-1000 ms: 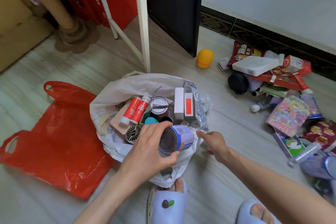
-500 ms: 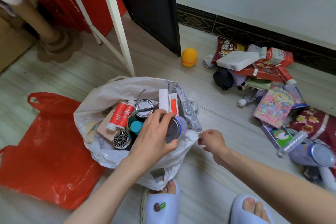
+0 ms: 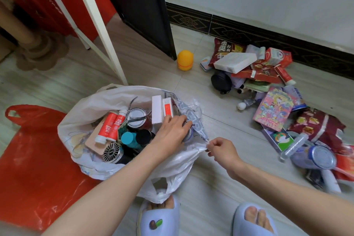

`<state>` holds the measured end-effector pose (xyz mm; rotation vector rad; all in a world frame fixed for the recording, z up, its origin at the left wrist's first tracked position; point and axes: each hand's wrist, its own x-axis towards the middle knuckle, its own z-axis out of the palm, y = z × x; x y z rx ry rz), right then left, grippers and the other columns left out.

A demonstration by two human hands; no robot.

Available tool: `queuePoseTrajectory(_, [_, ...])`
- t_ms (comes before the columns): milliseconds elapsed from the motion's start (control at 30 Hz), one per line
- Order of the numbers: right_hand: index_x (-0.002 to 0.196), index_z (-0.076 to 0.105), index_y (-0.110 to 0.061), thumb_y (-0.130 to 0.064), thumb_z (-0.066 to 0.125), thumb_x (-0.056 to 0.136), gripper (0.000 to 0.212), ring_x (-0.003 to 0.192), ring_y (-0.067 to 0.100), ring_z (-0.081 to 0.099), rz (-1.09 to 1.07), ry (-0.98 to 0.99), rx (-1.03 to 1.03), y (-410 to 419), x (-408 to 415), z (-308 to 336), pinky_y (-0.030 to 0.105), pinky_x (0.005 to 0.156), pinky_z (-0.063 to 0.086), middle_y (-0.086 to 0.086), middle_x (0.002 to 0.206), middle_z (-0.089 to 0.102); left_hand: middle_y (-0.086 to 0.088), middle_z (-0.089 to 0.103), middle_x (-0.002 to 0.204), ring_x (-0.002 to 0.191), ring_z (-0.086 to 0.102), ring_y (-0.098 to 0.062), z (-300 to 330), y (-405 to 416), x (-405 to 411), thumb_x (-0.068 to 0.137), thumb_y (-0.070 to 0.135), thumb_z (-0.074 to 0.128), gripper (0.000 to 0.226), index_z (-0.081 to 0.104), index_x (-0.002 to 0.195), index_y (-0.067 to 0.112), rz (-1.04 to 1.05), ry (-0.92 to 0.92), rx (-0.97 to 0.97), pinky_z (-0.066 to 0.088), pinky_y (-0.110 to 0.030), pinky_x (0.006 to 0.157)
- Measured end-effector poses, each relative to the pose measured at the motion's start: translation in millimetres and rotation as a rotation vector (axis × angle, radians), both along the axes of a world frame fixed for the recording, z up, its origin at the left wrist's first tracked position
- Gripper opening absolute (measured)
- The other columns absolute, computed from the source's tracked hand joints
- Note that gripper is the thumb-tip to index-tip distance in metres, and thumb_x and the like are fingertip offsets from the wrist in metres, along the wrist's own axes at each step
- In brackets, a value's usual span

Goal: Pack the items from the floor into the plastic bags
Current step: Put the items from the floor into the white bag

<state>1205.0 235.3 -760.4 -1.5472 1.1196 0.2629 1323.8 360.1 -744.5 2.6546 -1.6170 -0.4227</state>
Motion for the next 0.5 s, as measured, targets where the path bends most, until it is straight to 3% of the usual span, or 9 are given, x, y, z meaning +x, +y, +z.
queuePoseTrajectory(167, [0.065,0.051,-0.014,-0.005,0.052,0.087,0.023,0.057,0.013,0.053,0.004,-0.011,-0.021,-1.0,2.3,-3.5,0.022,0.051,0.037,0.003,0.07,0.059,-0.007,0.047,0.126,0.113,0.044,-0.025,-1.4,-4.0,4.8,0.083,0.013,0.053,0.045,0.039,0.126,0.011,-0.002,-0.027,0.041,0.022,-0.037,0.085])
queuePoseTrajectory(333, [0.061,0.052,-0.017,-0.005,0.054,0.084,0.026,0.07,0.021,0.056,0.044,0.026,-0.074,-1.9,3.3,-9.5,0.026,0.065,0.042,0.001,0.07,0.06,-0.011,0.045,0.134,0.119,0.045,-0.027,-7.5,-2.6,3.1,0.085,0.018,0.055,0.047,0.043,0.129,0.007,-0.011,-0.03,0.054,0.023,-0.041,0.094])
queuePoseTrajectory(500, [0.065,0.053,-0.017,-0.01,0.053,0.085,0.021,0.077,0.022,0.058,0.106,0.066,-0.068,-6.6,7.7,-8.4,0.031,0.068,0.044,0.004,0.079,0.063,-0.013,0.046,0.135,0.121,0.045,-0.029,-10.3,-7.2,-0.2,0.086,0.016,0.053,0.048,0.043,0.131,0.006,-0.011,-0.056,0.067,0.026,-0.044,0.098])
